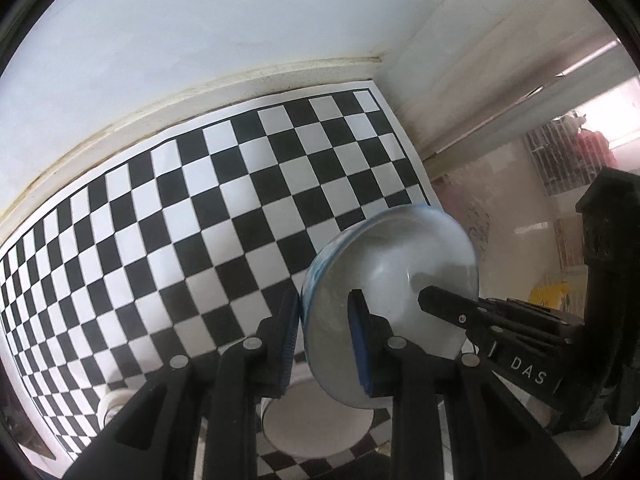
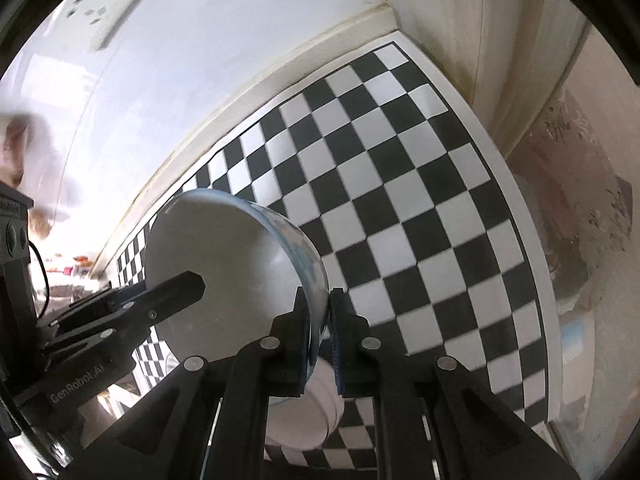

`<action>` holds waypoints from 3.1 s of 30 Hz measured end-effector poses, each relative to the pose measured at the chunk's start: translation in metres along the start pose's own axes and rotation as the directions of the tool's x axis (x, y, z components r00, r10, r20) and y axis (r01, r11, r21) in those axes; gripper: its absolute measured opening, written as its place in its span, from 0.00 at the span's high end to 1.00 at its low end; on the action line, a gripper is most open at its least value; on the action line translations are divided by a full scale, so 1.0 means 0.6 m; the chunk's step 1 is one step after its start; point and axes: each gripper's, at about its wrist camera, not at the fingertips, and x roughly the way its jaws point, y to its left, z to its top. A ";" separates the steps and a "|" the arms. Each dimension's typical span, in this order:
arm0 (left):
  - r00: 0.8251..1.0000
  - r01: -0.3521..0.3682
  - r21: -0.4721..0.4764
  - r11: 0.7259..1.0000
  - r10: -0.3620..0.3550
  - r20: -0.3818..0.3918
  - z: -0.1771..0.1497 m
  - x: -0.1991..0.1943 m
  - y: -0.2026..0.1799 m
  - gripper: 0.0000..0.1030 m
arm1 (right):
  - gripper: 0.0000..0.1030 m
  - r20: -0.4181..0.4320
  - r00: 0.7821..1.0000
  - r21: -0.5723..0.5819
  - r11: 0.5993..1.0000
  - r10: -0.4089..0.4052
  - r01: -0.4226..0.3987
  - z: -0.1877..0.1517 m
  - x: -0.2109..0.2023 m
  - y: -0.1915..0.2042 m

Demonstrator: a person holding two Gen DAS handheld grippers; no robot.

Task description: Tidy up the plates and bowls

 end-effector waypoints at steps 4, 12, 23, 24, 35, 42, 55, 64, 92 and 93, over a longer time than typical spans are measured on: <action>1.000 0.002 0.011 1.000 -0.002 0.014 -0.033 -0.023 0.001 0.78 | 0.90 -0.009 1.000 -0.015 1.000 0.007 -0.007 -0.049 -0.015 0.015; 1.000 0.002 -0.005 1.000 -0.002 0.011 -0.100 -0.035 0.016 0.78 | 0.90 -0.041 0.999 -0.012 1.000 0.016 -0.017 -0.132 -0.006 0.031; 0.995 0.005 -0.045 0.999 -0.009 -0.101 -0.163 0.030 0.038 0.78 | 0.89 -0.106 0.994 -0.006 1.000 -0.011 0.011 -0.193 0.046 0.018; 0.994 0.002 -0.048 0.999 -0.007 -0.109 -0.165 0.036 0.038 0.78 | 0.89 -0.112 0.994 -0.007 1.000 -0.014 0.013 -0.198 0.053 0.017; 0.984 -0.035 -0.074 0.997 0.022 -0.177 -0.180 0.084 0.047 0.78 | 0.90 -0.165 0.986 -0.016 0.999 -0.030 0.027 -0.196 0.116 0.005; 0.980 -0.054 -0.078 0.995 0.038 -0.196 -0.184 0.095 0.053 0.78 | 0.90 -0.176 0.983 -0.041 0.998 -0.057 0.050 -0.198 0.134 0.017; 0.976 -0.060 -0.091 0.994 0.039 -0.214 -0.191 0.093 0.052 0.78 | 0.90 -0.198 0.978 -0.051 0.997 -0.071 0.062 -0.192 0.137 0.023; 0.976 -0.059 -0.097 0.994 0.037 -0.214 -0.195 0.085 0.047 0.78 | 0.90 -0.208 0.971 -0.110 0.989 -0.122 0.101 -0.194 0.137 0.032; 0.969 -0.214 -0.071 0.974 0.203 -0.138 -0.195 0.078 0.058 0.22 | 0.14 -0.117 0.955 -0.188 0.950 -0.273 0.249 -0.186 0.117 0.021; 0.970 -0.212 -0.069 0.975 0.202 -0.132 -0.193 0.073 0.058 0.22 | 0.14 -0.105 0.954 -0.188 0.947 -0.282 0.260 -0.188 0.112 0.021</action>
